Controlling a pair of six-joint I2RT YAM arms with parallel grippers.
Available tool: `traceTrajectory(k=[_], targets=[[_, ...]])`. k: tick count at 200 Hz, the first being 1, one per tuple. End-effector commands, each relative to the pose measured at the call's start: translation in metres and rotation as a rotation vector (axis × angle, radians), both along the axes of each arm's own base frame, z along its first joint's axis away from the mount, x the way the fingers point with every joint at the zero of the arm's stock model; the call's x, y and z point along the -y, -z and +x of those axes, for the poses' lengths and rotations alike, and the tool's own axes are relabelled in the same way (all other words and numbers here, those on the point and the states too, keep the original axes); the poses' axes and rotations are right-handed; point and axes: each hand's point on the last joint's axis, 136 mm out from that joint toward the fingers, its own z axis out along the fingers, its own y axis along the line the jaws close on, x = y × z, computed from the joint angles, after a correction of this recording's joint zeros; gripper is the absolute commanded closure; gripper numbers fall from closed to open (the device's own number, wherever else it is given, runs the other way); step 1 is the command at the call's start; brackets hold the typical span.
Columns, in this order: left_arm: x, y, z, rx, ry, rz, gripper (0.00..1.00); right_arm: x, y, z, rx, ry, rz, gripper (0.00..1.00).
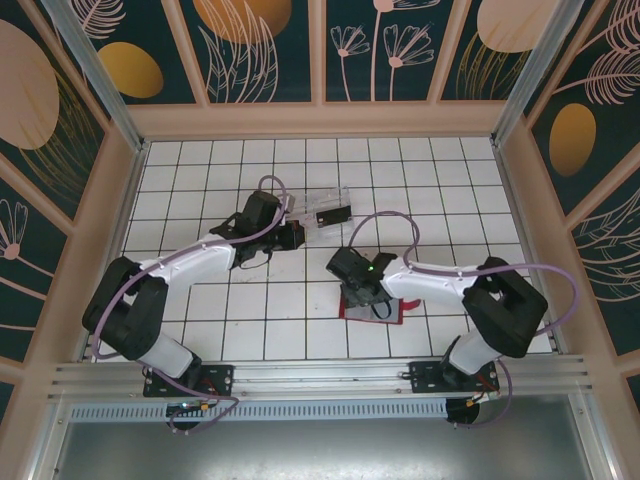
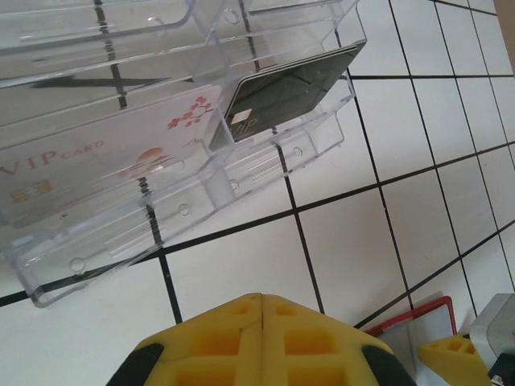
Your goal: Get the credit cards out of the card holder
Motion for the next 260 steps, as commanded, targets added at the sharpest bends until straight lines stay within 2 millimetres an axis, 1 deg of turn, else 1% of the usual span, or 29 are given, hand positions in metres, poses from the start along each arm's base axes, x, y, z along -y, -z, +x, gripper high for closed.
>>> traceTrajectory(k=[1,20,36,48,63,74,85,91,97,126,145,186,197,205,222,237,250,260], targets=[[0.013,-0.001,-0.001,-0.013,0.036,-0.014,1.00,0.029,0.003,-0.009,-0.016,0.087,-0.020,0.37],[0.022,0.000,-0.005,-0.015,0.060,-0.012,1.00,0.031,-0.001,-0.010,-0.008,0.120,0.019,0.37],[0.029,0.002,-0.008,-0.018,0.078,-0.010,1.00,0.038,-0.001,-0.010,-0.011,0.169,0.037,0.37],[0.033,0.003,-0.010,-0.019,0.088,-0.007,1.00,0.044,0.003,-0.012,-0.034,0.192,0.058,0.40],[0.036,0.006,-0.012,-0.024,0.096,-0.008,1.00,0.044,0.006,-0.014,-0.055,0.207,0.106,0.45],[0.038,0.007,-0.012,-0.028,0.098,-0.011,1.00,0.038,0.005,-0.015,-0.069,0.207,0.159,0.47],[0.038,0.008,-0.013,-0.030,0.099,-0.011,1.00,0.027,0.003,-0.016,-0.091,0.201,0.234,0.48],[0.038,0.007,-0.012,-0.027,0.098,-0.013,1.00,0.024,0.002,-0.014,-0.087,0.206,0.262,0.49],[0.038,0.007,-0.012,-0.024,0.096,-0.013,1.00,0.017,0.001,-0.016,-0.109,0.202,0.309,0.51],[0.035,0.009,-0.014,-0.021,0.094,-0.002,1.00,-0.001,-0.003,-0.016,-0.134,0.212,0.424,0.66],[0.032,0.013,-0.015,-0.023,0.095,0.009,1.00,-0.011,-0.006,-0.011,-0.134,0.217,0.464,0.73],[0.025,0.015,-0.021,-0.021,0.096,0.034,1.00,-0.034,-0.017,0.009,-0.113,0.215,0.523,0.79],[0.025,0.015,-0.025,-0.030,0.112,0.032,1.00,-0.040,-0.019,0.014,-0.107,0.214,0.533,0.80],[0.029,0.014,-0.032,-0.039,0.141,0.017,1.00,-0.042,-0.019,0.017,-0.104,0.212,0.533,0.81],[0.037,0.015,-0.046,-0.056,0.194,0.012,1.00,-0.040,-0.015,0.019,-0.105,0.209,0.498,0.84],[0.045,0.020,-0.058,-0.086,0.217,0.008,1.00,-0.028,-0.008,0.019,-0.099,0.220,0.423,0.84],[0.052,0.027,-0.069,-0.118,0.232,-0.002,1.00,-0.014,-0.005,0.017,-0.086,0.228,0.351,0.79],[0.056,0.032,-0.075,-0.134,0.241,-0.004,1.00,-0.006,-0.008,0.017,-0.071,0.229,0.315,0.76]])
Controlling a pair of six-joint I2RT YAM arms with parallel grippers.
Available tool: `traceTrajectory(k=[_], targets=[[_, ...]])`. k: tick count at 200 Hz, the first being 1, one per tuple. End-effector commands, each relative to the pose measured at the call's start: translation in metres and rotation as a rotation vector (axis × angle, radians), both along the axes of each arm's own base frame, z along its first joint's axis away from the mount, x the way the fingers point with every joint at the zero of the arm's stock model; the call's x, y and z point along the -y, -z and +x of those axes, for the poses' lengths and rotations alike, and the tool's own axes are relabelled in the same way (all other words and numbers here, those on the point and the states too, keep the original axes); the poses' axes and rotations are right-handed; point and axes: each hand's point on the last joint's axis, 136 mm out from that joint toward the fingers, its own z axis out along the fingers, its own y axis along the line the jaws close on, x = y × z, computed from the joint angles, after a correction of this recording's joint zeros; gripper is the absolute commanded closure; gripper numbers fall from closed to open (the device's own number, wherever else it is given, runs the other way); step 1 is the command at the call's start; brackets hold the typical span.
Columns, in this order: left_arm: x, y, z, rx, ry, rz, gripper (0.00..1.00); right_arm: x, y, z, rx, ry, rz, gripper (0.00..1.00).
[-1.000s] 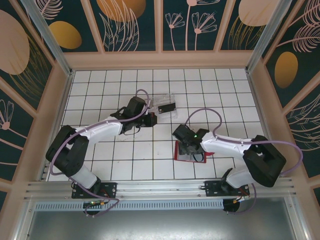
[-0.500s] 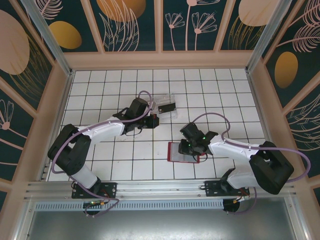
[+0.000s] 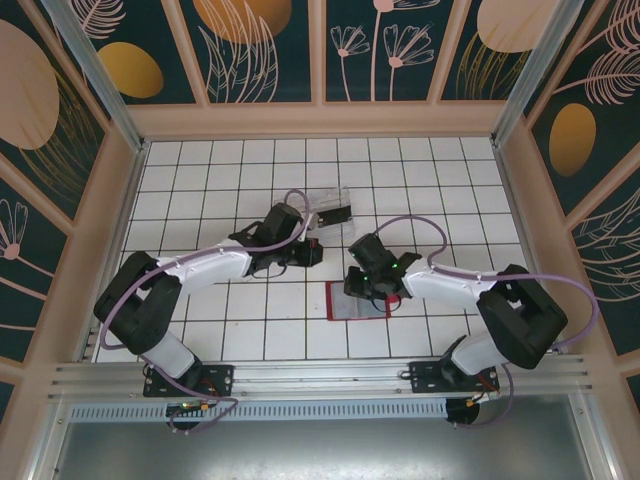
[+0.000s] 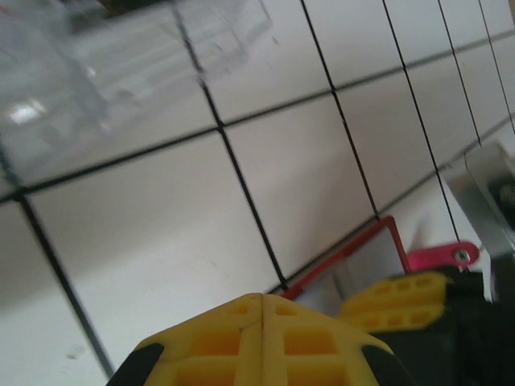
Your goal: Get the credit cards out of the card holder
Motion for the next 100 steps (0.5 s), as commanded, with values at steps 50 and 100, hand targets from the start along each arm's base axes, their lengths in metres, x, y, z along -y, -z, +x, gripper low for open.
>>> traceTrajectory(k=[50,100], targets=[[0.003,0.027,-0.030,-0.090,-0.001,0.035,1.00,0.022,-0.013,-0.002,0.070,-0.041,-0.287,0.48],[-0.014,0.040,-0.027,-0.079,-0.059,0.112,1.00,-0.006,0.001,-0.014,0.038,-0.146,-0.318,0.34]])
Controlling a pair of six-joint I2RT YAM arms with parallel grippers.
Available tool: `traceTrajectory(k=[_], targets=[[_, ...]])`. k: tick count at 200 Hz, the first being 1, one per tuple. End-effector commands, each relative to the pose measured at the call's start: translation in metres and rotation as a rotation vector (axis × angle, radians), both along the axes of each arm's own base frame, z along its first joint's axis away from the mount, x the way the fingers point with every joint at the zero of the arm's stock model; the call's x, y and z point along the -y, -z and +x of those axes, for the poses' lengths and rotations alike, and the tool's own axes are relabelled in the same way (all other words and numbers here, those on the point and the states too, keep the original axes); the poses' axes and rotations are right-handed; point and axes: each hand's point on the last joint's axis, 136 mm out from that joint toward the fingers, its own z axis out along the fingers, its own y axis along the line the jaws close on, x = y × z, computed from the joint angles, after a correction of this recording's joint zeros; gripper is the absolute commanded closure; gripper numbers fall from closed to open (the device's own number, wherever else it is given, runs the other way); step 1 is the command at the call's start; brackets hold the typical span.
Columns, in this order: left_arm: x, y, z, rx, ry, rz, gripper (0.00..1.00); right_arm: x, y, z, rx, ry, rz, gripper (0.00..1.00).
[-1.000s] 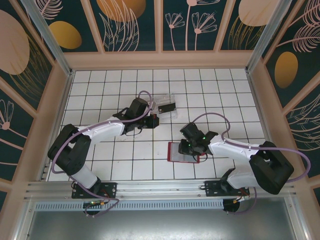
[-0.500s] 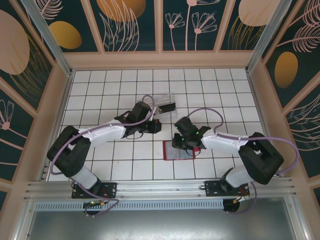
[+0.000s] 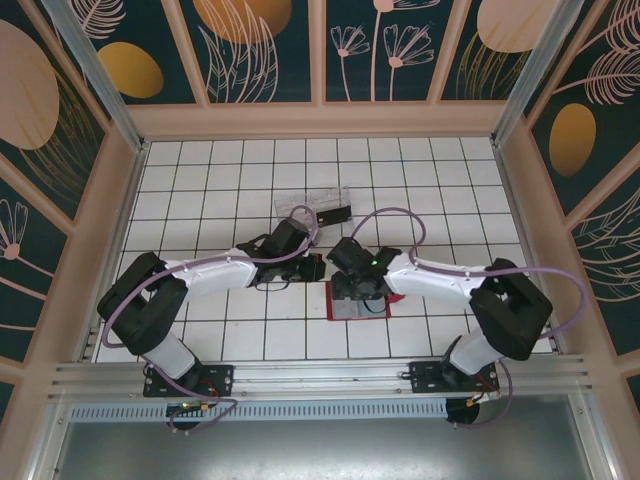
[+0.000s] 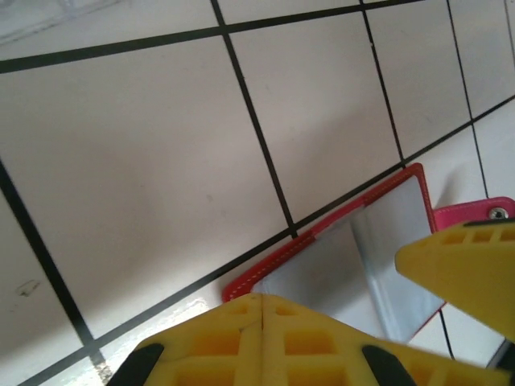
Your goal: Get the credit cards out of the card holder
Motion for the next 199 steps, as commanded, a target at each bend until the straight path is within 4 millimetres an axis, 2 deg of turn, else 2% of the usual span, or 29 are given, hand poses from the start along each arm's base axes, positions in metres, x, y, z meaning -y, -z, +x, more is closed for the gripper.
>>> traceTrajectory(k=[1,37,68,101,123,148,175,199], targets=[[-0.013,0.012,-0.001,-0.013,-0.041,0.054,1.00,0.003,0.010,-0.004,-0.017,-0.024,-0.088,0.34],[-0.015,0.018,-0.004,-0.021,-0.045,0.059,1.00,0.007,0.023,-0.014,-0.050,-0.038,-0.134,0.33],[-0.014,0.018,-0.004,-0.022,-0.040,0.059,1.00,0.019,0.019,-0.016,-0.036,-0.010,-0.142,0.36],[-0.011,0.017,-0.002,-0.025,-0.028,0.054,1.00,0.022,0.017,-0.019,-0.046,0.021,-0.041,0.40],[-0.009,0.016,-0.003,-0.029,-0.022,0.051,1.00,0.029,0.018,-0.020,-0.054,0.049,0.008,0.48],[-0.005,0.015,-0.003,-0.037,-0.007,0.038,1.00,0.041,0.018,-0.019,-0.049,0.086,0.033,0.63],[0.005,0.010,-0.006,-0.052,0.017,-0.002,1.00,0.053,0.017,-0.017,-0.040,0.127,0.059,0.65],[0.022,0.004,-0.013,-0.075,0.047,-0.063,1.00,0.063,0.016,-0.014,-0.027,0.172,0.098,0.66]])
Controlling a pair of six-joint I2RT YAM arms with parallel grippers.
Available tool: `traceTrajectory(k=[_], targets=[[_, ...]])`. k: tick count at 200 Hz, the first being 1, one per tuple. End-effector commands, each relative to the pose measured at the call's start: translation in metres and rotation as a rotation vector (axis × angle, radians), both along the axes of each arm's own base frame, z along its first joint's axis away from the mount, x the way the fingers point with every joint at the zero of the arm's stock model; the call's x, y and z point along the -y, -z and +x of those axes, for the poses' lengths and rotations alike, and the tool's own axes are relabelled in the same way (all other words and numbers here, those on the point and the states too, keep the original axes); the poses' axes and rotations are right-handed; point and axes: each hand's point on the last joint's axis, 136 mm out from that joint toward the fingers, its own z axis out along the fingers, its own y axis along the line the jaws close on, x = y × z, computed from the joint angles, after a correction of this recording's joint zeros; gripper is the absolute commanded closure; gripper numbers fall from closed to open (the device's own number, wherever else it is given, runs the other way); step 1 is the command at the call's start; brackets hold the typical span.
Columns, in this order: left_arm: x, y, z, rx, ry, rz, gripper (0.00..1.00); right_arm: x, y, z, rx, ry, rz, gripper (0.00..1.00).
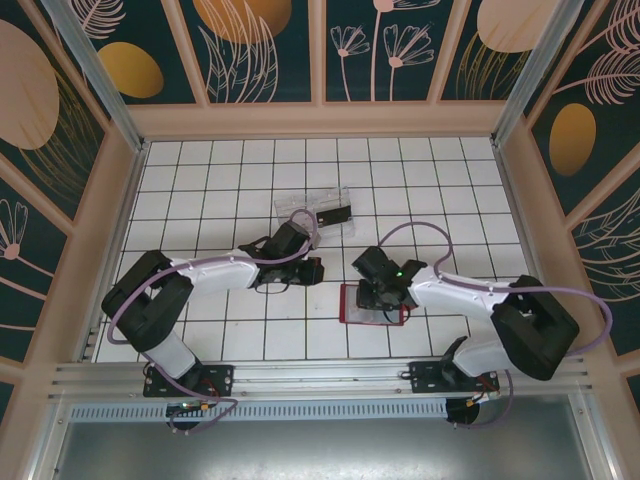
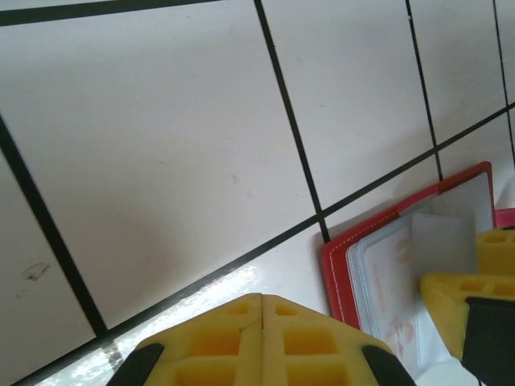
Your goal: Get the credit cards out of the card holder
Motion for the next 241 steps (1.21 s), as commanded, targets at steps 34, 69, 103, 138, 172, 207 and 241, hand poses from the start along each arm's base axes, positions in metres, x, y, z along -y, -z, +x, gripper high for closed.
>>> traceTrajectory(k=[34,69,103,138,172,207,241], targets=[[0.058,-0.005,-0.026,-0.080,0.125,-0.110,1.00,0.005,-0.005,0.004,0.013,0.070,0.145,0.69],[0.089,-0.004,-0.044,-0.135,0.184,-0.181,1.00,-0.001,-0.005,0.003,0.003,0.059,0.179,0.71],[0.077,0.000,-0.043,-0.119,0.153,-0.126,1.00,-0.013,-0.014,0.007,0.019,0.060,0.256,0.77],[0.053,-0.001,-0.042,-0.097,0.083,-0.067,1.00,-0.031,-0.024,0.015,0.028,0.081,0.357,0.81],[0.027,-0.014,-0.032,-0.058,-0.021,-0.071,1.00,-0.039,-0.033,0.028,0.065,0.133,0.414,0.84],[0.010,-0.021,-0.025,-0.035,-0.068,-0.080,1.00,-0.052,-0.043,0.047,0.108,0.173,0.472,0.88],[0.017,-0.015,-0.032,-0.083,-0.036,-0.105,1.00,-0.054,-0.033,0.055,0.098,0.148,0.394,0.93]])
